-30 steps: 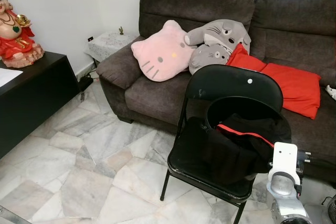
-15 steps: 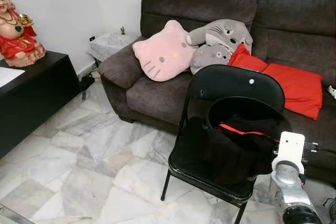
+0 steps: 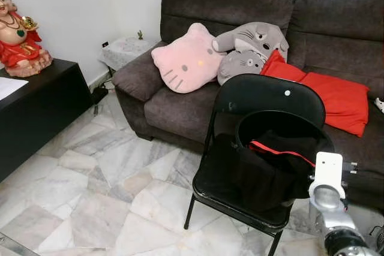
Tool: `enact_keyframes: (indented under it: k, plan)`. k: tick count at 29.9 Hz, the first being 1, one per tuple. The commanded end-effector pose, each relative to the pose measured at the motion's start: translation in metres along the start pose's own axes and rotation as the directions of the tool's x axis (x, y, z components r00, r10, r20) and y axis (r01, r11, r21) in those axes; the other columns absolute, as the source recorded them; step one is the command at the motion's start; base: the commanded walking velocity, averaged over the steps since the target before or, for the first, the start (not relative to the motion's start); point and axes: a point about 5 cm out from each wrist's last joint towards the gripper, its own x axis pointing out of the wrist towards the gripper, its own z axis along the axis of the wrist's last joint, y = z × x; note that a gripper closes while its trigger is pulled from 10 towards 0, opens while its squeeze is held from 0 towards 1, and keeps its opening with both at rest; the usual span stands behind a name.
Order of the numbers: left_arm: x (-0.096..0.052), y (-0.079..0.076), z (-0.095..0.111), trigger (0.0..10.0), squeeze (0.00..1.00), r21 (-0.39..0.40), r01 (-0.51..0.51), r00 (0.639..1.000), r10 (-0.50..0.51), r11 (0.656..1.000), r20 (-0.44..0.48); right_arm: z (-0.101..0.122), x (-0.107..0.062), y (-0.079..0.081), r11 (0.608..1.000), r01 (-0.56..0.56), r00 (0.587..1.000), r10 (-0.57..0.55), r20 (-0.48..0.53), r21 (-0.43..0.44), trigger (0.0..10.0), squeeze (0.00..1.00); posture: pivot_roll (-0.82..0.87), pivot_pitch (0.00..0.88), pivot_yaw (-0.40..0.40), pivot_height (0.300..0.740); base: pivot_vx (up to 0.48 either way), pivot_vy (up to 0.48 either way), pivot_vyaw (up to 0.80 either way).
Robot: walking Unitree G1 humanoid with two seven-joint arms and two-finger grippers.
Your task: Hang hanger
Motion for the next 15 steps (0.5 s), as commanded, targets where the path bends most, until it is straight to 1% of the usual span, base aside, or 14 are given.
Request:
enact_keyframes:
  k: [1,3,7,9,14,15]
  plan:
    - [-0.0007,0.0041,-0.0038,10.0,0.0,0.015,-0.007,1.0,0.007,1.0,-0.021,0.0024,0.0013,-0.0004,1.0,0.005,1.0,-0.005,-0.01,-0.022,10.0,0.0,0.0,0.0,0.072,0.74,0.0,0.0,0.0]
    - [-0.0007,0.004,-0.0035,10.0,0.0,0.015,-0.006,1.0,0.006,1.0,-0.021,0.0051,0.003,-0.0025,0.997,0.009,1.0,-0.01,-0.007,-0.071,10.0,0.0,0.0,0.0,0.072,0.74,0.0,0.0,0.0]
    - [-0.0006,0.004,-0.0033,10.0,0.0,0.015,-0.006,1.0,0.006,1.0,-0.021,0.0054,0.0038,-0.0022,0.995,-0.005,1.0,0.004,-0.015,-0.098,10.0,0.0,0.0,0.0,0.071,0.74,0.0,0.0,0.0]
    - [-0.0006,0.0041,-0.0035,10.0,0.0,0.019,-0.006,1.0,0.007,1.0,-0.023,0.0047,0.004,-0.0003,0.992,-0.029,0.999,0.027,-0.025,-0.126,10.0,0.0,0.01,0.0,0.071,0.74,0.0,0.0,0.0]
    - [-0.0007,0.0044,-0.0041,10.0,0.0,0.021,-0.008,1.0,0.009,1.0,-0.027,0.0039,0.0033,0.0038,0.988,-0.061,0.998,0.056,-0.035,-0.143,10.0,0.0,0.01,0.0,0.071,0.74,0.0,0.0,0.0]
    - [-0.0008,0.0045,-0.0043,10.0,0.0,0.022,-0.008,1.0,0.009,1.0,-0.027,0.0049,0.0033,0.0044,0.984,-0.065,0.998,0.062,-0.026,-0.168,10.0,0.0,0.01,0.0,0.071,0.74,0.0,0.0,0.0]
